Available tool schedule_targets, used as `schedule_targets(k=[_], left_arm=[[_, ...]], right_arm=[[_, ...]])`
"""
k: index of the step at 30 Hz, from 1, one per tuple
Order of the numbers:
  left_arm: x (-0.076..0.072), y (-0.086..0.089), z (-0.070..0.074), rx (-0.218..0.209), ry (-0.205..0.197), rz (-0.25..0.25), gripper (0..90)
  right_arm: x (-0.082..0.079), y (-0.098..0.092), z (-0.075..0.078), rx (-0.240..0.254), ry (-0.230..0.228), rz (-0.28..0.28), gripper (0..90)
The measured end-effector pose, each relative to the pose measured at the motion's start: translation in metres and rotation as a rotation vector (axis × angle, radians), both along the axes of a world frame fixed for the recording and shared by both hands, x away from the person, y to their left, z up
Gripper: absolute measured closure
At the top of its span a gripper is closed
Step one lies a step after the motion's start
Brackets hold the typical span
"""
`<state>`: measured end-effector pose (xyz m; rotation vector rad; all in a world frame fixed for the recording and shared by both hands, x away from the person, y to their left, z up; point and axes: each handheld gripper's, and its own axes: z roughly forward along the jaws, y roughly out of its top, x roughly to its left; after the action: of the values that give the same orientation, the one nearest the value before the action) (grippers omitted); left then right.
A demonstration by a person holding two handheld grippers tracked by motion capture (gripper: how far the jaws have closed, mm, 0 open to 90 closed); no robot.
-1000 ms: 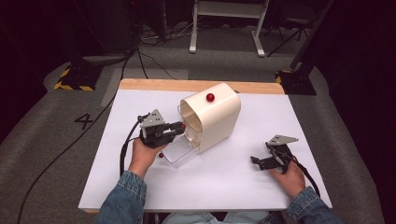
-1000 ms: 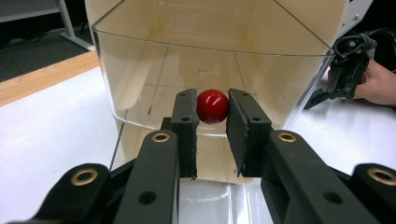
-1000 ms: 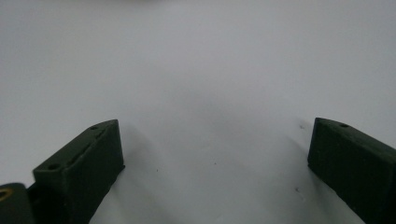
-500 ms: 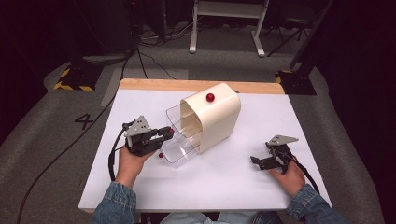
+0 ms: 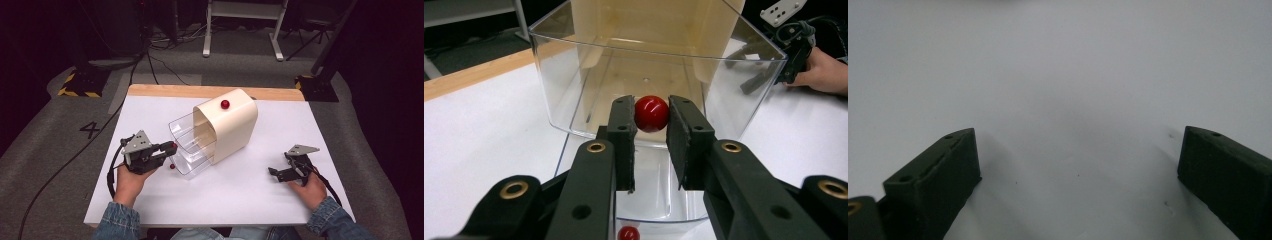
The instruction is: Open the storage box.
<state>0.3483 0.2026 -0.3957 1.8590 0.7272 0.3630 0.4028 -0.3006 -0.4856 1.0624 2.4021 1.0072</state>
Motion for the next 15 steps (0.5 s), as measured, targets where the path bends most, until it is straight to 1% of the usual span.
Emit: schedule_targets(k=[2, 4, 5, 7, 9, 10, 15], left_arm=[[0.000, 0.001, -0.002, 0.006, 0.004, -0.002, 73.4], [0.000, 0.001, -0.004, -0.002, 0.006, -0.005, 73.2], [0.001, 0.001, -0.004, 0.001, 0.008, -0.004, 72.9], [0.001, 0.002, -0.005, 0.010, 0.024, -0.011, 71.9], [-0.001, 0.002, -0.007, 0.047, 0.023, 0.000, 62.7], [-0.001, 0.002, -0.008, 0.052, 0.038, -0.005, 59.1], [-0.004, 0.006, -0.011, 0.043, 0.046, -0.004, 57.2]], right_arm=[[0.000, 0.000, 0.000, 0.000, 0.000, 0.001, 3.5], [0.000, 0.000, 0.000, 0.000, 0.000, 0.000, 3.5], [0.000, 0.000, 0.000, 0.000, 0.000, 0.000, 3.6], [0.000, 0.000, 0.000, 0.000, -0.001, 0.000, 3.5], [0.000, 0.000, 0.000, 0.000, 0.000, 0.000, 3.5], [0.000, 0.000, 0.000, 0.000, 0.000, 0.000, 3.5], [0.000, 0.000, 0.000, 0.000, -0.001, 0.000, 3.6]])
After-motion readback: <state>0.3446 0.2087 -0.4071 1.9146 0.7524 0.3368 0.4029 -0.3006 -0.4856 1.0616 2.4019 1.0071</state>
